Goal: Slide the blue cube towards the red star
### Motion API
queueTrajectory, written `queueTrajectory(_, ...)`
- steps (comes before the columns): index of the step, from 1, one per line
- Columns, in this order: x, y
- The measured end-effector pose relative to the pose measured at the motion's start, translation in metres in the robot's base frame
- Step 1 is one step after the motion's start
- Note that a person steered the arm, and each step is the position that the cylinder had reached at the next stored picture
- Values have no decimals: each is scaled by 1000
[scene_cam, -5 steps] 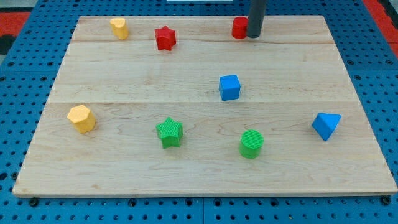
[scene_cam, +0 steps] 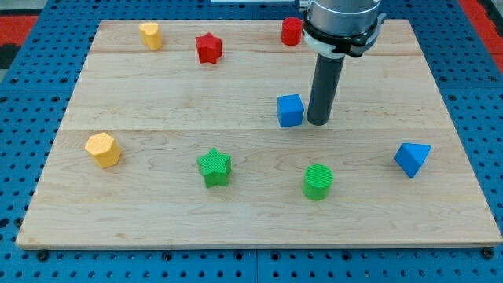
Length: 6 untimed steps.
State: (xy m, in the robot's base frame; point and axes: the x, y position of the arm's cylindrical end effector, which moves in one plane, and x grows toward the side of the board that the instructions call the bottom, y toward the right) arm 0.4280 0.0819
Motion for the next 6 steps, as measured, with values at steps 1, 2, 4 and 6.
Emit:
queueTrajectory(1,4,-45)
queueTrajectory(2,-25,-25)
queueTrajectory(4,16,-48)
queueTrajectory(6,-39,-47)
